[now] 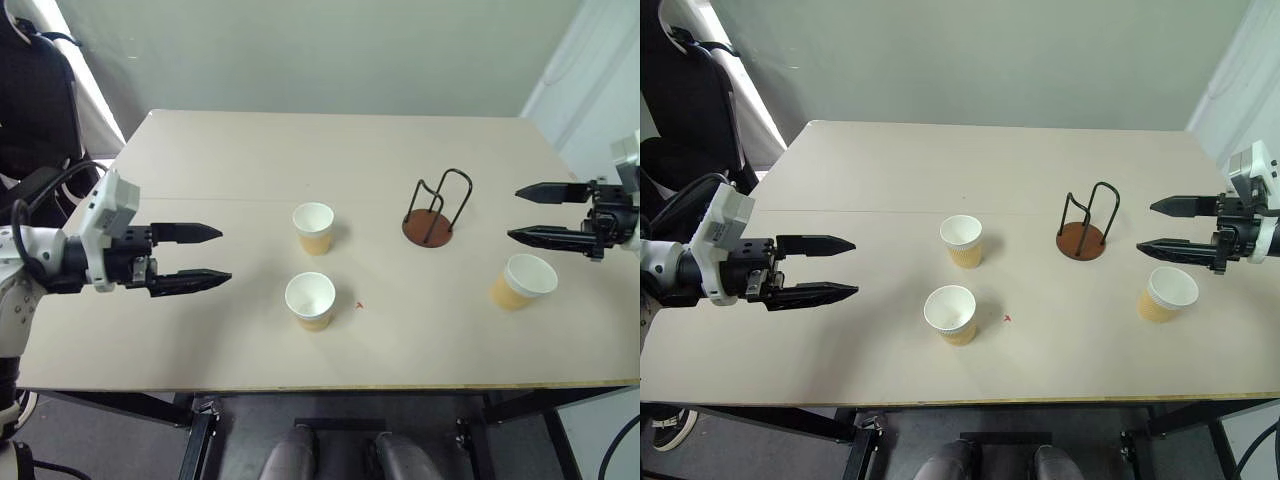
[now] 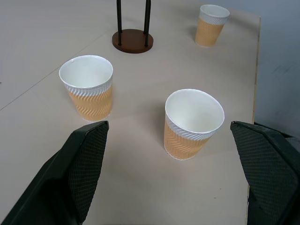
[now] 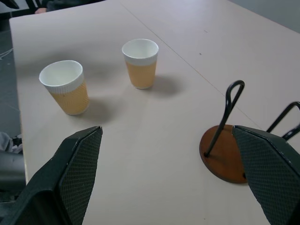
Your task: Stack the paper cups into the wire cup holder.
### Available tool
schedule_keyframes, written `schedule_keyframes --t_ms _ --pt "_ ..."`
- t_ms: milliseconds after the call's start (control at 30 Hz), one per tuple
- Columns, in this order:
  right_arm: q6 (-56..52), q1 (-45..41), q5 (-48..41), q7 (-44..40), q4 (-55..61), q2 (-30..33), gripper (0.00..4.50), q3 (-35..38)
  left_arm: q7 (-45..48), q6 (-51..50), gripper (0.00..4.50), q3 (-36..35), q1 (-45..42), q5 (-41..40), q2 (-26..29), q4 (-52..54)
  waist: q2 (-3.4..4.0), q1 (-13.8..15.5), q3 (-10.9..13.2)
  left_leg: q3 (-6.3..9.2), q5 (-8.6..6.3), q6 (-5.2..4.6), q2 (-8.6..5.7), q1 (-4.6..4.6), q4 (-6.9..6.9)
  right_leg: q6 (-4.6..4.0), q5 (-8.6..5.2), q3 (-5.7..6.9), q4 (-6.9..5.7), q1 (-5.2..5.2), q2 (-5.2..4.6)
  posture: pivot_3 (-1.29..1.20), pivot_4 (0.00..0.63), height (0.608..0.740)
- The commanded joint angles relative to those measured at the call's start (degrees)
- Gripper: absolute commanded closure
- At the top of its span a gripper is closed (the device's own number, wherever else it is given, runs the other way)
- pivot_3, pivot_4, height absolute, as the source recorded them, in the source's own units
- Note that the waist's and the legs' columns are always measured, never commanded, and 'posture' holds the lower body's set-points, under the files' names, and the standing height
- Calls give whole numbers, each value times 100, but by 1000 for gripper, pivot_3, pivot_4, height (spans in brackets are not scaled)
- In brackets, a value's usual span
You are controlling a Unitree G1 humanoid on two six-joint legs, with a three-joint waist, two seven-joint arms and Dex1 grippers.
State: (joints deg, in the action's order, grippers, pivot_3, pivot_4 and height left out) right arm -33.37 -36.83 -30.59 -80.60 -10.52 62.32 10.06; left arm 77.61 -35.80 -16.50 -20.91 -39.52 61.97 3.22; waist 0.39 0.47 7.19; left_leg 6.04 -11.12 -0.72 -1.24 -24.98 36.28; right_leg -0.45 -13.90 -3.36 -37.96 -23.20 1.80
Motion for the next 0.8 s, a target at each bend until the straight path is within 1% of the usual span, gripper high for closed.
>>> schedule_keyframes --t_ms 33,233,367,533,700,800 --pt "-12 -230 42 129 1 45 0 44 45 12 46 -130 -13 -44 74 32 0 -1 0 -1 0 0 0 0 0 0 0 0 0 0 0 0 150 740" --pt "-79 -325 219 324 -27 -47 0 -109 52 27 46 -181 32 -49 84 45 0 -1 0 0 0 0 0 1 -1 1 0 0 0 0 0 0 150 740" --pt "-474 -1000 792 1857 -14 -1097 0 -630 17 41 46 -142 -9 -56 31 68 0 -90 0 -2 3 -2 2 12 1 3 6 -4 -5 0 2 0 150 740" --pt "-968 -1186 941 2409 185 -1598 0 -903 -39 15 46 -117 -11 -95 -29 170 2 -41 1 0 7 -5 4 1 -5 3 8 0 -10 -12 3 0 150 740" --pt "-1056 -1347 1230 2866 -21 -1934 0 -1102 -65 3 46 -192 91 -130 -26 256 2 -16 1 -1 4 -5 3 -12 -8 3 7 1 3 -21 2 0 150 740" --pt "-1048 -1440 1383 3006 -191 -2084 0 -1188 -110 -19 46 -236 167 -164 -32 343 2 -16 1 -1 5 -2 4 -11 -10 3 7 1 1 -23 1 0 150 740"
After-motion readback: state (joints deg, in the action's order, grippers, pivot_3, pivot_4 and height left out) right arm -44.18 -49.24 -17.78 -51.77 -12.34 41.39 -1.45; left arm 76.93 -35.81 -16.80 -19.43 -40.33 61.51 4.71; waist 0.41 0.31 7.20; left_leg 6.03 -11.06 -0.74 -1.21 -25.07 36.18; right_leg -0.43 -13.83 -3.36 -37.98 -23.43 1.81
